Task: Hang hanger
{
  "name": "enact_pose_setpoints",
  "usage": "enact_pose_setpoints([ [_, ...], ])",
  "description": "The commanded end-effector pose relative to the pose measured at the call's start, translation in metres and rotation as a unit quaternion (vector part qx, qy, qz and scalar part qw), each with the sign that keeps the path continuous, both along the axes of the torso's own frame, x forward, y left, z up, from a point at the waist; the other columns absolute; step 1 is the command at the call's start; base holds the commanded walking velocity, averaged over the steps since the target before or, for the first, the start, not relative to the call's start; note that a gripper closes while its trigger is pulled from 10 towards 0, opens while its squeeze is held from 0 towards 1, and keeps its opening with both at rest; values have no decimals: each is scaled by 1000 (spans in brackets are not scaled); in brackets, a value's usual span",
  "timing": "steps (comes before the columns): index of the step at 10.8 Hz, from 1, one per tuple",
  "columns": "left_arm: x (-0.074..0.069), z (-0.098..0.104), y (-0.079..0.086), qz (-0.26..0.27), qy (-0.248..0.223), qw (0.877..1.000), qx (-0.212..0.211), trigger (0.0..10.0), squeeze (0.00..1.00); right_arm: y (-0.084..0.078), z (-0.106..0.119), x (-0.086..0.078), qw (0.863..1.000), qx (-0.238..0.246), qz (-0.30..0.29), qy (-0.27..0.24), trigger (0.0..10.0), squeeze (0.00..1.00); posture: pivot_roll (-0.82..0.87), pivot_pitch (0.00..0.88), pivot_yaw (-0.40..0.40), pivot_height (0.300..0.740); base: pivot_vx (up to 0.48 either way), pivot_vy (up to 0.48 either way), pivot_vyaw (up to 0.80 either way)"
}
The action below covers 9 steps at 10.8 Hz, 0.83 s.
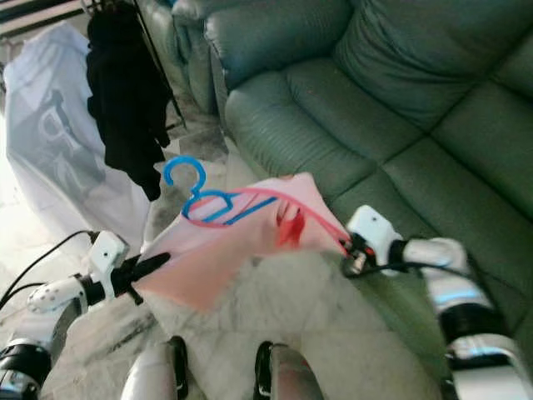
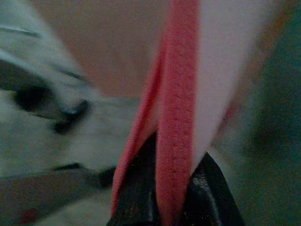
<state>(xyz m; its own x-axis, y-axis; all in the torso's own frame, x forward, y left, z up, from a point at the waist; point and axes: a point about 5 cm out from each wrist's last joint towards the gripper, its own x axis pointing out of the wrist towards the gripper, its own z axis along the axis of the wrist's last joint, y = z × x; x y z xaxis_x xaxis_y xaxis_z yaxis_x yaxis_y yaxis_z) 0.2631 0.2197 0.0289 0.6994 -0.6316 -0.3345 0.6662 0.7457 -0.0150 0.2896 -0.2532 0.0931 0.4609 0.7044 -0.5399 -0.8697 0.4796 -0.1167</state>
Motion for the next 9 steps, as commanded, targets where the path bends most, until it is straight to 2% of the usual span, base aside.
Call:
enact_pose_setpoints([
  [1, -1, 0, 5, 19, -6, 1000, 2, 0, 0, -10, 5, -6, 999, 17, 14, 28, 0, 0, -51, 233, -74, 740, 0, 0, 0],
  [2, -3, -2, 4, 13, -4, 1000, 10, 0, 0, -21, 11, 3, 1000, 3, -30, 4, 0, 0, -51, 233, -74, 740, 0, 0, 0],
  [3, -5, -7, 4, 11, 5, 999, 35, 0, 0, -24, 24, 17, 996, 21, -74, -33, 0, 0, -50, 231, -76, 740, 0, 0, 0],
  [4, -6, -12, 5, 12, 14, 998, 58, 0, 0, -15, 48, 31, 989, 74, -93, -89, 0, 0, -50, 229, -76, 740, 0, 0, 0],
  [6, -6, -16, 4, 16, 27, 996, 78, 0, 0, -4, 63, 38, 983, 108, -77, -131, 0, 0, -49, 232, -80, 740, 0, 0, 0],
  [7, -8, -18, -1, 11, 26, 997, 75, 0, 0, -5, 65, 43, 979, 117, -93, -140, 0, 0, -50, 230, -87, 740, 0, 0, 0],
  [8, -8, -19, -2, 12, 25, 997, 71, 0, 0, -5, 61, 40, 981, 109, -89, -133, 0, 0, -50, 229, -88, 740, 0, 0, 0],
  [9, -7, -18, -2, 15, 18, 997, 67, 0, 0, -4, 54, 37, 985, 79, -80, -129, 0, 0, -52, 230, -91, 740, 0, 0, 0],
])
